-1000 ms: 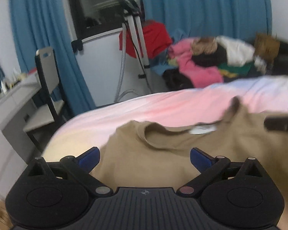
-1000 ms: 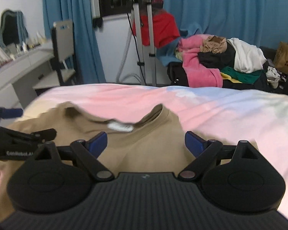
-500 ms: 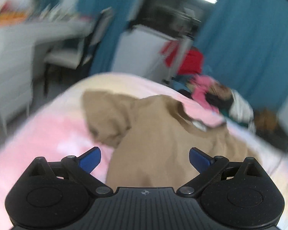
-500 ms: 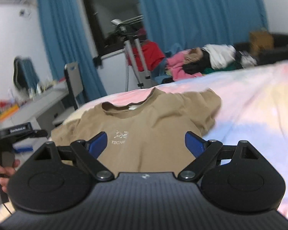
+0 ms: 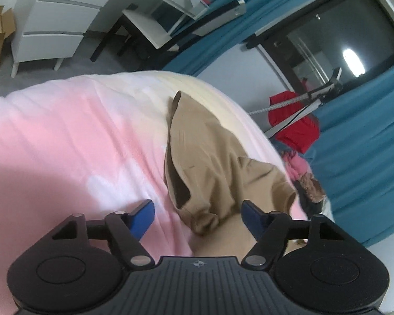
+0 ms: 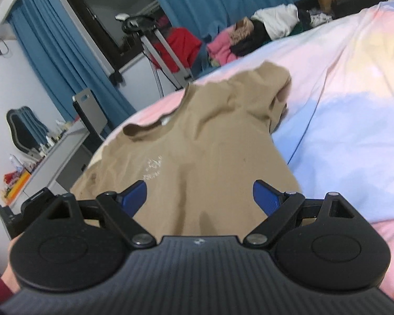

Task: Fold clothes
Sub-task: 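Smooth the laid-out shirt flat with the left gripper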

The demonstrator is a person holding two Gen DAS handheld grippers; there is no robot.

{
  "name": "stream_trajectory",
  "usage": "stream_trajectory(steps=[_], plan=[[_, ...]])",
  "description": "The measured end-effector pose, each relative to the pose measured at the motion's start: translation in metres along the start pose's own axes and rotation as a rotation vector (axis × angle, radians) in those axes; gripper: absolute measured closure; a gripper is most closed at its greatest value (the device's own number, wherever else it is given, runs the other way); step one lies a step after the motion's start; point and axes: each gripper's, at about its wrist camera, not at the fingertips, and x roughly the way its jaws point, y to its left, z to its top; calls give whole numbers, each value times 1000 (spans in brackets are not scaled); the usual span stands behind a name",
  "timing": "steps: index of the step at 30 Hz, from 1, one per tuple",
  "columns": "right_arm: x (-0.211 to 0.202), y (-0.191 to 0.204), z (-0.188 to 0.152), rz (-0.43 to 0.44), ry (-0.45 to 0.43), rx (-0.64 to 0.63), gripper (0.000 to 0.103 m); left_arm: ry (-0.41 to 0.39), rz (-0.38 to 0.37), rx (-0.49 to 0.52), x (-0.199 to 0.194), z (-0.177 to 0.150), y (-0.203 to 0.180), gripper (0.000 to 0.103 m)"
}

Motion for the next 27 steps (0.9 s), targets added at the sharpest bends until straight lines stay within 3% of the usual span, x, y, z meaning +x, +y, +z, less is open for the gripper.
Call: stream_trajectory(steps=[3, 4, 5, 6, 14, 15, 18, 21, 25, 27], plan=[[21, -3, -2, -17, 26, -5, 14, -38, -7, 15, 12, 2, 0, 67], [28, -5, -3, -22, 36, -3, 14, -50, -7, 19, 13, 2, -1, 80], [34, -6, -4, -25, 51, 5, 14, -59, -3, 25, 12, 4, -3, 85], [39, -8, -5, -26, 63, 15, 14, -66, -14, 27, 11, 6, -5, 101], [40, -6, -11, -35, 82, 15, 14, -179, -142, 97, -22, 38, -31, 101], [39, -6, -11, -35, 77, 16, 14, -202, -122, 90, -27, 44, -30, 101], [36, -6, -8, -55, 53, 5, 14, -210, 39, 89, -29, 61, -18, 101], [32, -6, -4, -81, 24, -12, 14, -178, 184, 103, -14, 63, 7, 101], [26, -3, -1, -91, -8, -43, 14, -140, 283, 184, -2, 54, 22, 101], [23, 0, 1, -95, -31, -73, 14, -148, 296, 236, -8, 52, 15, 91]])
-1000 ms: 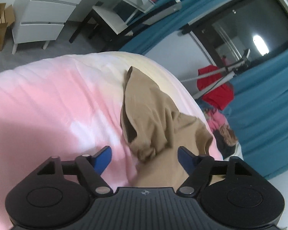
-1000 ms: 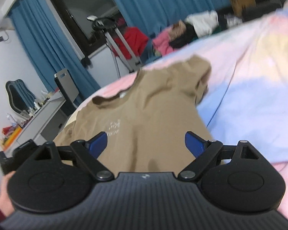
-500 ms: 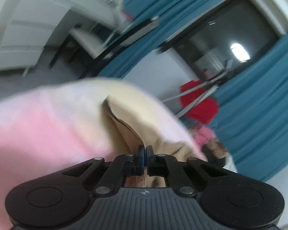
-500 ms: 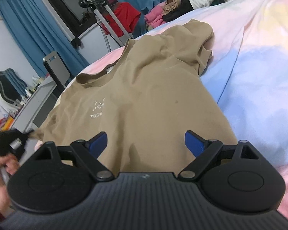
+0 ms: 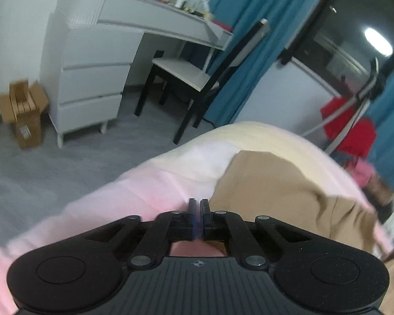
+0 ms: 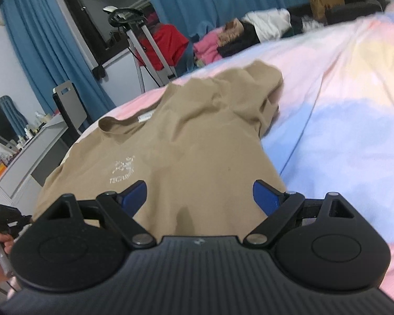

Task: Fold clothes
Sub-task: 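Smooth the laid-out shirt flat with the left gripper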

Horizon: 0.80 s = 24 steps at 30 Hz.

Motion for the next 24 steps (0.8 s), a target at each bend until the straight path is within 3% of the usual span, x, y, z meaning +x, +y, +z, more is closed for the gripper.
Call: stream_trajectory(steps=[2, 4, 9, 11, 14, 18, 19, 24], plan=[[-6, 4, 2, -11, -34, -40, 14, -31, -23, 37, -15, 1, -8, 74], [-11, 7, 4, -18, -63, -69, 14, -60, -28, 107, -32, 4, -20, 48], [-19, 10, 8, -14, -98, -94, 14, -136, -64, 372, -97, -21, -71, 18], [-22, 11, 9, -13, -109, -101, 14, -131, -119, 408, -122, -33, -89, 16], [-28, 12, 12, 12, -116, -109, 14, -123, -195, 436, -156, -51, -115, 0], [-35, 11, 15, 33, -114, -111, 11, -133, -285, 457, -196, -85, -139, 0], [-37, 9, 16, 38, -115, -103, 0, -132, -297, 460, -204, -95, -141, 0], [-40, -8, 23, 47, -127, -14, 0, -90, -303, 530, -229, -141, -142, 0]])
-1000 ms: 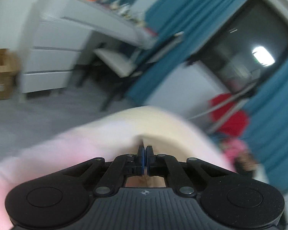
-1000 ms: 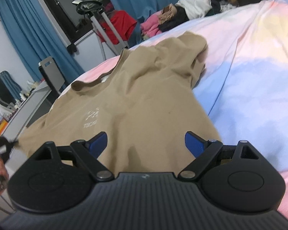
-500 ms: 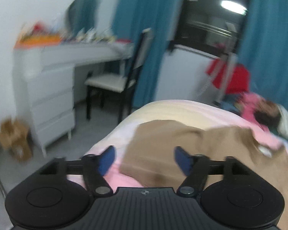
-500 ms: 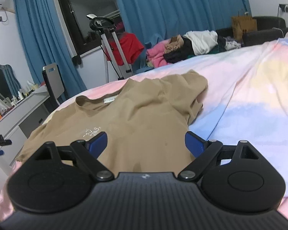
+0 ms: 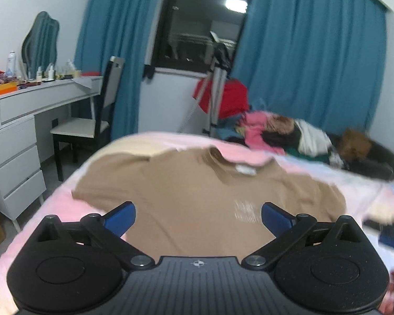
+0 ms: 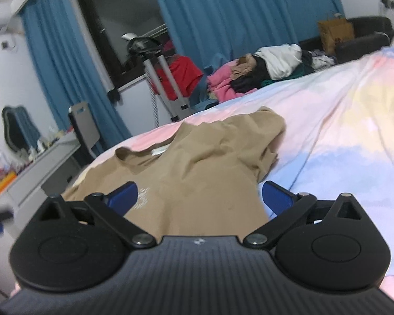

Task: Fold clothes
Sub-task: 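Smooth the laid-out shirt flat with the left gripper, then grasp the side edge of the tan T-shirt with the right gripper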

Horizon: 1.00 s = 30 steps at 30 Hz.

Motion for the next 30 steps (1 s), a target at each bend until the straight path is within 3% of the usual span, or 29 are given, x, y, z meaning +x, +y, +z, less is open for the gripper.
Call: stream_trajectory(steps=[4, 7, 9, 10, 13, 16, 20, 22, 24, 28, 30], plan=[[23, -35, 15, 9, 2, 200, 0, 37, 22, -14, -4, -14, -10, 0], [60, -76, 24, 70, 36, 416, 1, 51, -18, -49, 2, -22, -13, 0], [82, -101, 24, 82, 59, 522, 17, 65, -37, -43, 12, -27, -17, 0], [93, -114, 24, 76, 67, 568, 37, 80, -43, -43, 18, -29, -18, 0], [116, -137, 16, 40, 76, 650, 44, 132, -69, -50, 37, -36, -21, 0], [136, -143, 9, 24, 97, 649, 52, 167, -82, -37, 56, -43, -26, 0], [154, -127, 20, 19, 86, 510, 61, 201, -69, -36, 76, -49, -27, 0], [161, -110, 27, 39, 80, 405, 80, 215, -75, -61, 80, -50, -24, 0], [166, -87, 33, 62, 76, 277, 90, 227, -82, -87, 84, -50, -20, 0], [162, -22, 30, 141, 75, -71, 91, 215, -68, -105, 85, -50, -16, 0], [159, 9, 15, 190, 122, -228, 91, 212, -68, -113, 85, -48, -14, 0]])
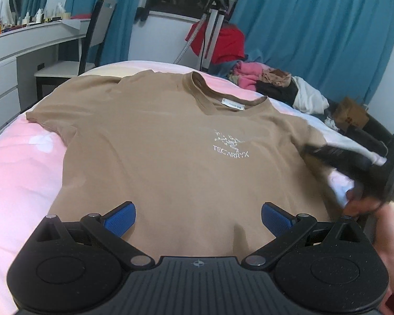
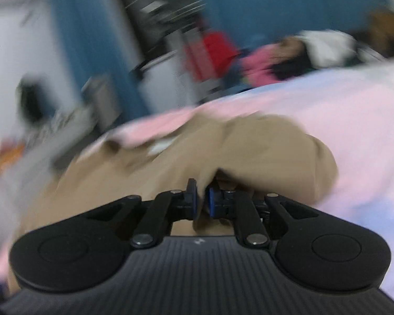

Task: Fold clothes
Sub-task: 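Grasp the side edge of the tan T-shirt with the right gripper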

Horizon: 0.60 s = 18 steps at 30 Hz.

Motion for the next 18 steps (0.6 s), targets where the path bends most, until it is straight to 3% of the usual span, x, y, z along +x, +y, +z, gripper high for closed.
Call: stream_trajectory(steps=[3, 6, 8, 10, 12, 18], plan=[[3, 47, -14, 13, 65, -243, 88, -7, 2, -2, -2, 1, 2, 0], [-6, 67, -21, -3, 56, -323, 78, -16, 7, -5, -5, 0, 3, 0], [-14, 60, -14, 68, 28, -247, 49, -19, 4, -16, -7, 1, 4, 0], [-31, 44, -11, 146, -28, -139, 32, -23, 1, -23, -9, 1, 4, 0], [-46, 32, -5, 179, -83, -34, 32, -23, 0, -24, -10, 1, 4, 0], [-66, -21, 13, 136, -168, 232, 31, -13, -11, -33, -11, -1, 3, 0]])
